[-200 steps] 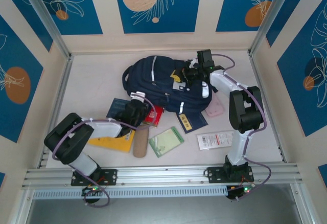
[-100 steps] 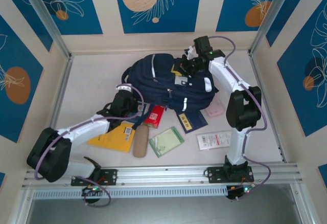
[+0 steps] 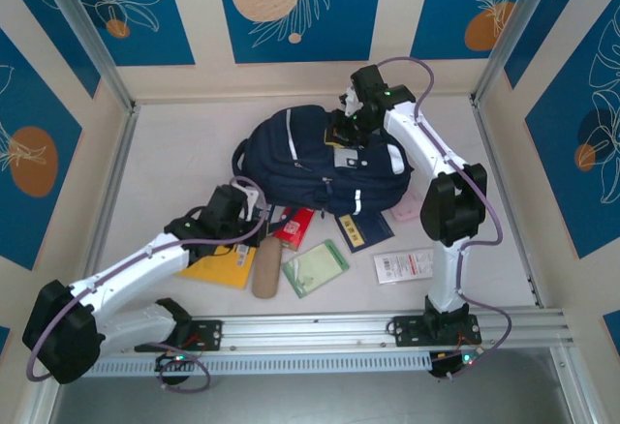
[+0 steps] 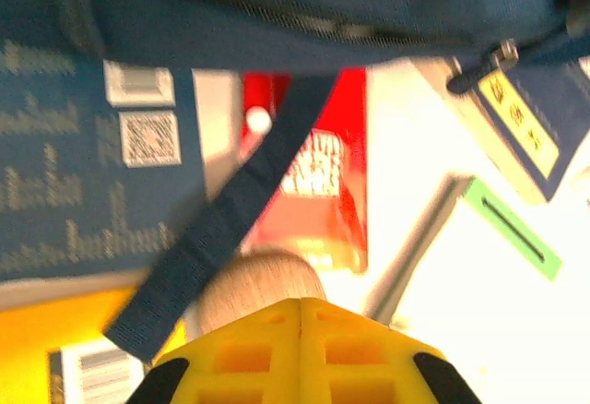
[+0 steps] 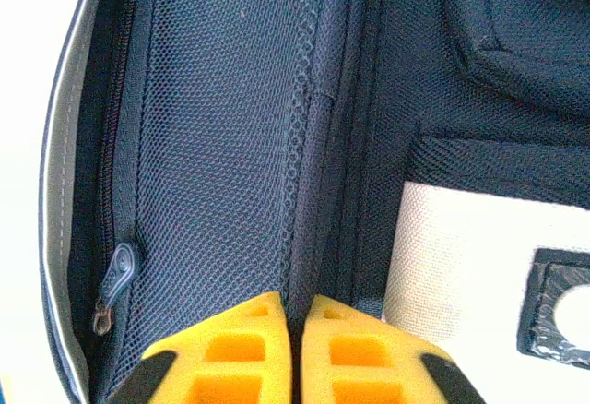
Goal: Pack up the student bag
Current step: Place the student bag at the top-center of the table, then pick up the student bag from the top-center of the table.
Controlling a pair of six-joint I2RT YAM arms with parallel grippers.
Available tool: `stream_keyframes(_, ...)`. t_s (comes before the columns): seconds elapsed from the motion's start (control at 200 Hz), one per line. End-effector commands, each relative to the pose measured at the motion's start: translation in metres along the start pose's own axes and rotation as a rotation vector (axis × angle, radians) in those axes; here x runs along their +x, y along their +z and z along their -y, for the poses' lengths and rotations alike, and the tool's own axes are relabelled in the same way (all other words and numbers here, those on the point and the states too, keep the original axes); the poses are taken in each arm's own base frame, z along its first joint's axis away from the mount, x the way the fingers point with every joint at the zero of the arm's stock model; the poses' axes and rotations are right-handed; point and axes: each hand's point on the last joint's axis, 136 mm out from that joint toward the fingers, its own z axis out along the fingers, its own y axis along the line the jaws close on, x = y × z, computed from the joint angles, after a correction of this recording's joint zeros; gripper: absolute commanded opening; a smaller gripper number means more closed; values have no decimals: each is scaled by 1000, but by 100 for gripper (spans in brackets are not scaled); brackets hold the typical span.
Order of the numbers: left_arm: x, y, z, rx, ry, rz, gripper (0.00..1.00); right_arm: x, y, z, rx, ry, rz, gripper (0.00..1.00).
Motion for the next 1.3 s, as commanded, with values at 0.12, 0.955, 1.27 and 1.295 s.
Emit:
stream_keyframes(0.12, 18, -1, -6, -47, 5, -78, 0, -3, -23, -4, 17, -44, 98, 17)
stream_keyframes(0.955, -35, -69, -69, -358, -117, 209, 24, 34, 73, -59, 81, -66, -85, 44)
stream_keyframes(1.27, -31, -70, -70, -327, -137, 229, 24, 40, 126, -52, 218, -106, -150, 60)
stream_keyframes(1.295, -32, -70, -69, -324, -139, 229, 24, 40, 127, -51, 243, -117, -144, 65)
